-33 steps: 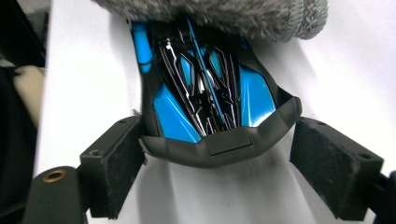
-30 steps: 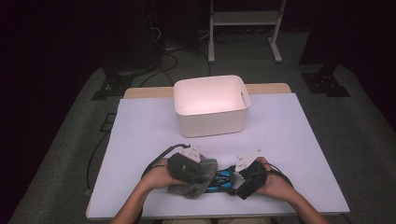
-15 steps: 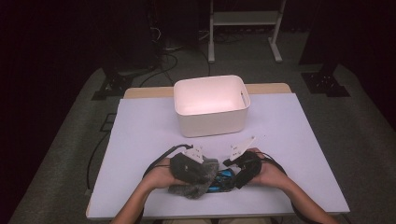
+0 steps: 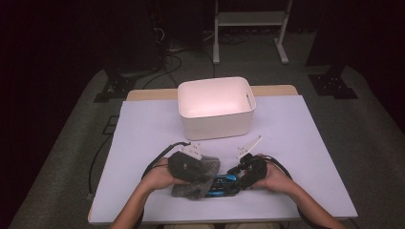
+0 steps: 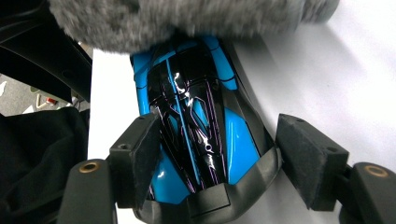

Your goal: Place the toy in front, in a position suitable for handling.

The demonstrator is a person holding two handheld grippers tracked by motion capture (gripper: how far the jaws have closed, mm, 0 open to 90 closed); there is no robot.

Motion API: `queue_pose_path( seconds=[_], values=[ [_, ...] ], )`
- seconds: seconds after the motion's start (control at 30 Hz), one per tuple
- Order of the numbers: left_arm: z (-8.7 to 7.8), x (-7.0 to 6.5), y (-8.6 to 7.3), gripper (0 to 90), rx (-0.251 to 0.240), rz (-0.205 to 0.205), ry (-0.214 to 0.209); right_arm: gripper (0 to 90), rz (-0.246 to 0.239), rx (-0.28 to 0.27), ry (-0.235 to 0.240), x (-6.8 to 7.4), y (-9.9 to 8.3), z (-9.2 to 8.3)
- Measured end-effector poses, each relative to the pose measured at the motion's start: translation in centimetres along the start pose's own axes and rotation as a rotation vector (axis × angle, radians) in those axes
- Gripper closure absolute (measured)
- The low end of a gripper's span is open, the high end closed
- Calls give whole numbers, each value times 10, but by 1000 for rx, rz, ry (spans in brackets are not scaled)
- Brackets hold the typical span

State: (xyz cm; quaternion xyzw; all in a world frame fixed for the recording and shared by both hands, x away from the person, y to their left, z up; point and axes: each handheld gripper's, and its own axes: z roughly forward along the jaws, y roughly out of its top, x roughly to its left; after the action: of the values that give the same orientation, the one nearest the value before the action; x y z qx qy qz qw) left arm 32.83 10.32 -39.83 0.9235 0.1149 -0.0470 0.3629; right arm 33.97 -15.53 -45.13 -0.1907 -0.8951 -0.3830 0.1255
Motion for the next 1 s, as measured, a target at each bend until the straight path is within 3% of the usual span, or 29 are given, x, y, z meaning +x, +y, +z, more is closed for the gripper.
queue_pose_path(
  seconds=[0.2,0.3,0.4,0.43,0.47,0.6,0.8,1.0],
  values=[
    [-1,6,1,735,17,-28,10,309,-36,-22,-33,6,-3,-1],
    [-4,9,3,708,11,-44,21,310,-83,-25,-81,16,-3,-2],
    [-9,12,5,708,-18,-78,2,310,-126,-33,-122,23,-4,-3],
    [-9,12,5,708,-18,-78,2,310,-126,-33,-122,23,-4,-3],
    [-8,12,6,708,1,-84,-7,310,-158,-47,-155,29,-6,-4],
    [2,10,4,711,41,-89,-31,311,-200,-75,-200,38,-11,-4],
    [1,8,4,718,43,-93,-37,312,-221,-103,-217,41,-15,-4],
    [-1,5,6,736,56,-77,-45,313,-282,-104,-261,49,-16,-4]
  ],
)
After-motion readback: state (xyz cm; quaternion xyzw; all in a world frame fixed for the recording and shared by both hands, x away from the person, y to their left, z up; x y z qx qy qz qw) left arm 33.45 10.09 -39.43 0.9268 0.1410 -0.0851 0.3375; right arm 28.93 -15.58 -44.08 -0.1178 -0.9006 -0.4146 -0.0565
